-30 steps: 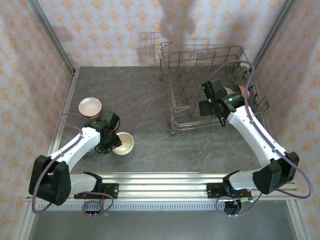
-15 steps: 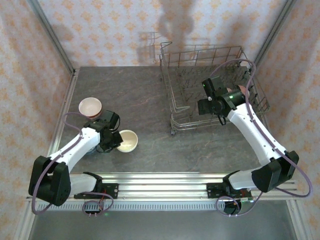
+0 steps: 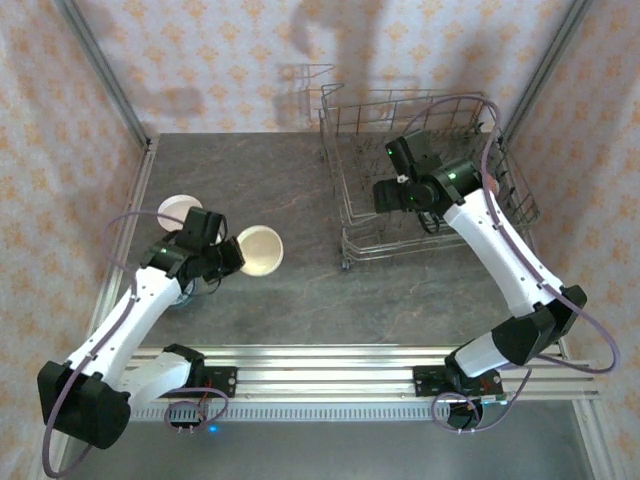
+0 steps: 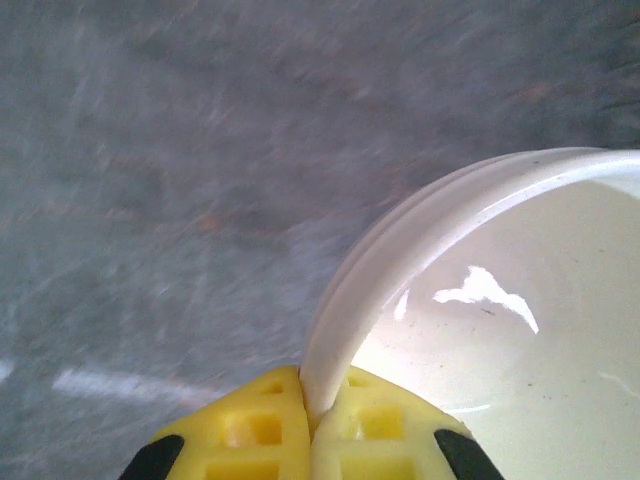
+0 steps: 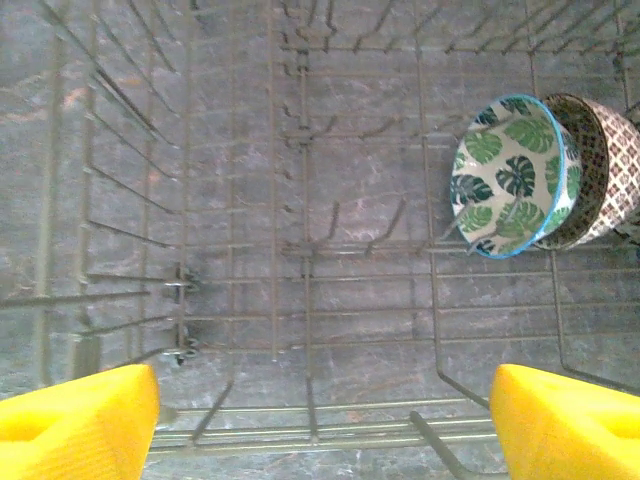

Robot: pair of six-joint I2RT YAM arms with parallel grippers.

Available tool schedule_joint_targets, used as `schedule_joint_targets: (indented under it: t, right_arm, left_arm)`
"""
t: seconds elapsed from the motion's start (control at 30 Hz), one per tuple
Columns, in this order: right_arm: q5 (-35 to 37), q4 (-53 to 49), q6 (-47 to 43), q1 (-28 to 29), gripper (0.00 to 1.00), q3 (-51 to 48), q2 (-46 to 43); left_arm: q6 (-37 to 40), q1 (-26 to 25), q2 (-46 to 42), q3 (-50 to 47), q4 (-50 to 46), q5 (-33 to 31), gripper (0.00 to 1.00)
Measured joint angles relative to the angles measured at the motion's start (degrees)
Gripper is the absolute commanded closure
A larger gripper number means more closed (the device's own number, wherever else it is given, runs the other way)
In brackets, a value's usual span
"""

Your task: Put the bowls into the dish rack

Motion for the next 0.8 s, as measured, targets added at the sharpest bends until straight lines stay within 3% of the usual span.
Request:
schedule_joint_targets:
  t: [0.37, 0.57, 0.8]
  right_arm:
    - [-1.16, -2.58, -0.07, 7.65, 0.20, 19.87, 5.35]
    - [-2.23, -1.66, -1.20, 12.92, 0.23, 21.00, 5.22]
    - [-3.32, 0.46, -1.62, 13.44, 0.30, 20.17, 5.22]
  left_arm:
    - [6.14, -6.32, 11.34, 24.13, 2.36, -2.23, 1.00]
    - [8.35, -9.84, 16.61, 28.89, 2.82, -3.21, 1.00]
    - [10.32, -15.54, 18.05, 33.40, 2.62, -7.28, 1.00]
